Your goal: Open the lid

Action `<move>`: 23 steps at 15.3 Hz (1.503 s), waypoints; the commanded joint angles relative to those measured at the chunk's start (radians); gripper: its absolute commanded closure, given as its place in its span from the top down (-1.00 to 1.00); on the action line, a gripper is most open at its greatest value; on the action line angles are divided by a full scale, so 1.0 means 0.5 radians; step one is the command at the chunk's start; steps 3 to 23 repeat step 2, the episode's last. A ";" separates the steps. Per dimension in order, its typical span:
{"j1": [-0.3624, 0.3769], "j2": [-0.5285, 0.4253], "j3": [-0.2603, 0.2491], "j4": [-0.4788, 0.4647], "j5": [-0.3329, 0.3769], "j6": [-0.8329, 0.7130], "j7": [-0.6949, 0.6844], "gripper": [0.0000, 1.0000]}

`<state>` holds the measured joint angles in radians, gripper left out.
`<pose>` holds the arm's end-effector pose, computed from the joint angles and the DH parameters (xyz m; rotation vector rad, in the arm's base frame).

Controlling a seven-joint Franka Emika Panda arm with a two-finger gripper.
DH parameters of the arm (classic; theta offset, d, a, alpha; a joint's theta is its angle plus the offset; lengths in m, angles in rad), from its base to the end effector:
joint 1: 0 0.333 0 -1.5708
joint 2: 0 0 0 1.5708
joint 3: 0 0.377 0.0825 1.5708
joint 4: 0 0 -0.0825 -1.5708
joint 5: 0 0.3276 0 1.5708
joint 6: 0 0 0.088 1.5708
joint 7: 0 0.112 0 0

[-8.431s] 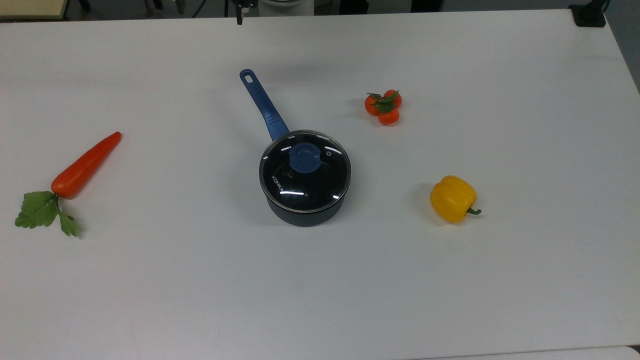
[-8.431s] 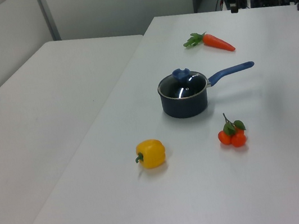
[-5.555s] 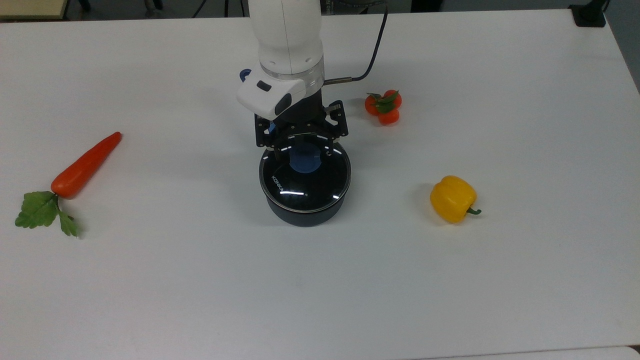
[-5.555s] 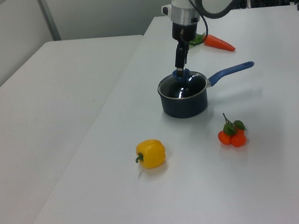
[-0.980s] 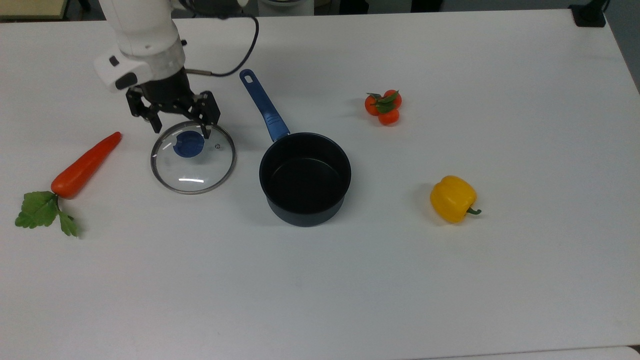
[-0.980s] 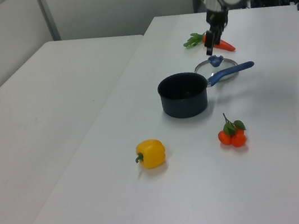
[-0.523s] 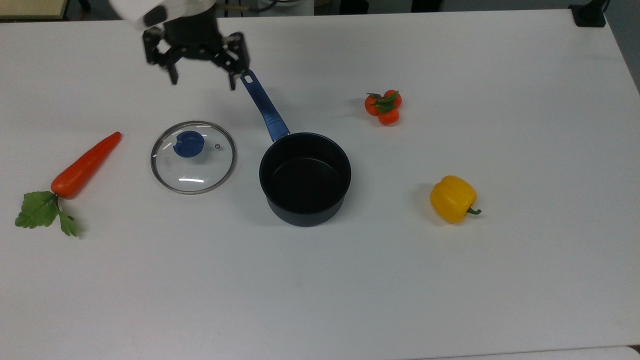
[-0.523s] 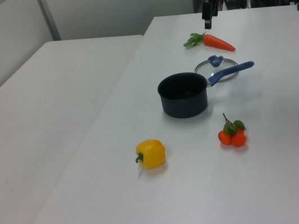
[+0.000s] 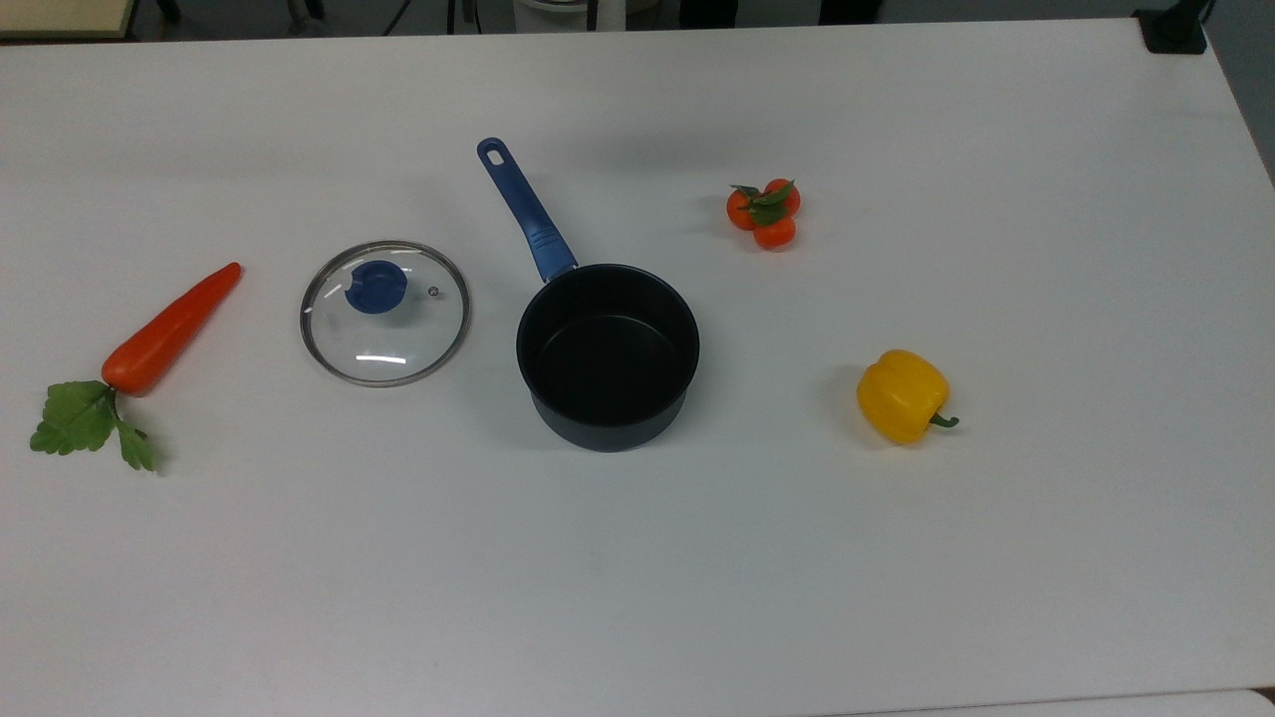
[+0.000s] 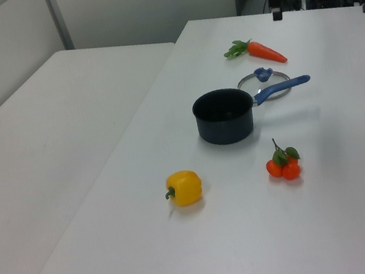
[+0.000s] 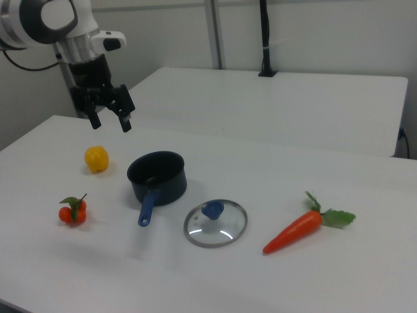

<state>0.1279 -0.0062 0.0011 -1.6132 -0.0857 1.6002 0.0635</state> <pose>0.4949 0.0548 0.6689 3.0539 0.1044 0.0022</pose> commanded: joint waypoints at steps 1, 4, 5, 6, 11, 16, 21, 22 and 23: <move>0.020 -0.028 -0.079 -0.032 -0.007 -0.031 0.005 1.00; 0.017 -0.018 -0.076 -0.032 -0.004 -0.034 0.008 1.00; 0.017 -0.018 -0.076 -0.032 -0.004 -0.034 0.008 1.00; 0.017 -0.018 -0.076 -0.032 -0.004 -0.034 0.008 1.00; 0.017 -0.018 -0.076 -0.032 -0.004 -0.034 0.008 1.00; 0.017 -0.018 -0.076 -0.032 -0.004 -0.034 0.008 1.00; 0.017 -0.018 -0.076 -0.032 -0.004 -0.034 0.008 1.00; 0.017 -0.018 -0.076 -0.032 -0.004 -0.034 0.008 1.00; 0.017 -0.018 -0.076 -0.032 -0.004 -0.034 0.008 1.00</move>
